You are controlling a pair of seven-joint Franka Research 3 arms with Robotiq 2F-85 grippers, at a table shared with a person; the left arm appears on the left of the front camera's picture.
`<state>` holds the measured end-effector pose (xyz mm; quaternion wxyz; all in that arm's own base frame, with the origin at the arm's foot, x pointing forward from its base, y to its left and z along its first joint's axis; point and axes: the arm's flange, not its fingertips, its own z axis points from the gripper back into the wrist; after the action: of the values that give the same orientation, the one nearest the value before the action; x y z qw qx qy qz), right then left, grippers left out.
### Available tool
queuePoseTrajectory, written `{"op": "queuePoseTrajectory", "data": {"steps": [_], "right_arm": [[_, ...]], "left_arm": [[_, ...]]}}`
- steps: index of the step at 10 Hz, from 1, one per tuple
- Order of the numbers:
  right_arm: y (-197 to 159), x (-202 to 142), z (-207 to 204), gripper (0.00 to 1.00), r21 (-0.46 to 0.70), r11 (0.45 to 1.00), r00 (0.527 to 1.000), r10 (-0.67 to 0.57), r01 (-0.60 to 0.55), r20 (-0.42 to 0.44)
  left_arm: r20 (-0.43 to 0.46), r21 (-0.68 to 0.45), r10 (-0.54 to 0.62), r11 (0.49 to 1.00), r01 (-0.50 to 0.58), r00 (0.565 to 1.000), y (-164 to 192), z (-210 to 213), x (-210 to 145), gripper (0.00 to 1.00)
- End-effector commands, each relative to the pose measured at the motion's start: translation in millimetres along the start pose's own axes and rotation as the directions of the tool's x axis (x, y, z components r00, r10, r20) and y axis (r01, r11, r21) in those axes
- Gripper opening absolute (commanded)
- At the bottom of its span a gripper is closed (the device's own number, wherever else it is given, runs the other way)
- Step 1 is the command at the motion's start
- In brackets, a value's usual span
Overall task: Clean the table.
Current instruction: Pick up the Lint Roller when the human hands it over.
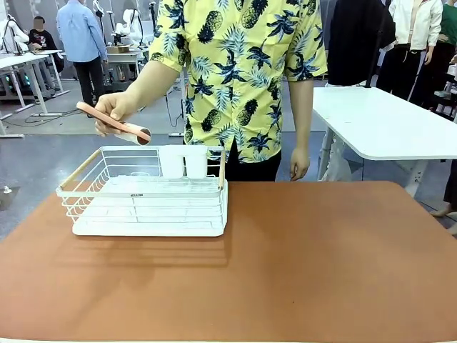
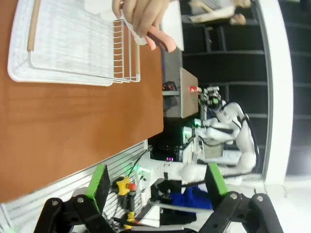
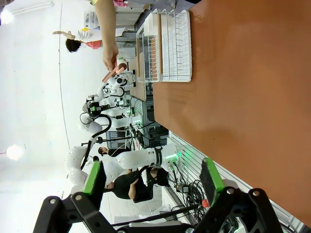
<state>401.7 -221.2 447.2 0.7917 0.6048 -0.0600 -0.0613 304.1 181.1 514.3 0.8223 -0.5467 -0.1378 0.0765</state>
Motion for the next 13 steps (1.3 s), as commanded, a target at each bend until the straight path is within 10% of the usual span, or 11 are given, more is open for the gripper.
{"op": "queuePoseTrajectory", "data": {"steps": [1, 7, 13], "right_arm": [[2, -1, 1, 1.0, 0.004, 1.0, 1.0, 0.003, -0.003, -0.001], [2, -1, 1, 1.0, 0.004, 1.0, 1.0, 0.003, -0.003, -0.001], [2, -1, 1, 1.0, 0.004, 1.0, 1.0, 0.003, -0.003, -0.001]], "left_arm": [[0.06, 0.102, 0.175, 0.978, -0.181, 0.983, -38, -14, -9, 1.0], [0.323, 0.303, 0.325, 0.854, -0.423, 0.889, -110, -77, 15, 1.0], [0.442, 0.288, 0.285, 0.853, -0.436, 0.85, -95, -127, 46, 1.0]]}}
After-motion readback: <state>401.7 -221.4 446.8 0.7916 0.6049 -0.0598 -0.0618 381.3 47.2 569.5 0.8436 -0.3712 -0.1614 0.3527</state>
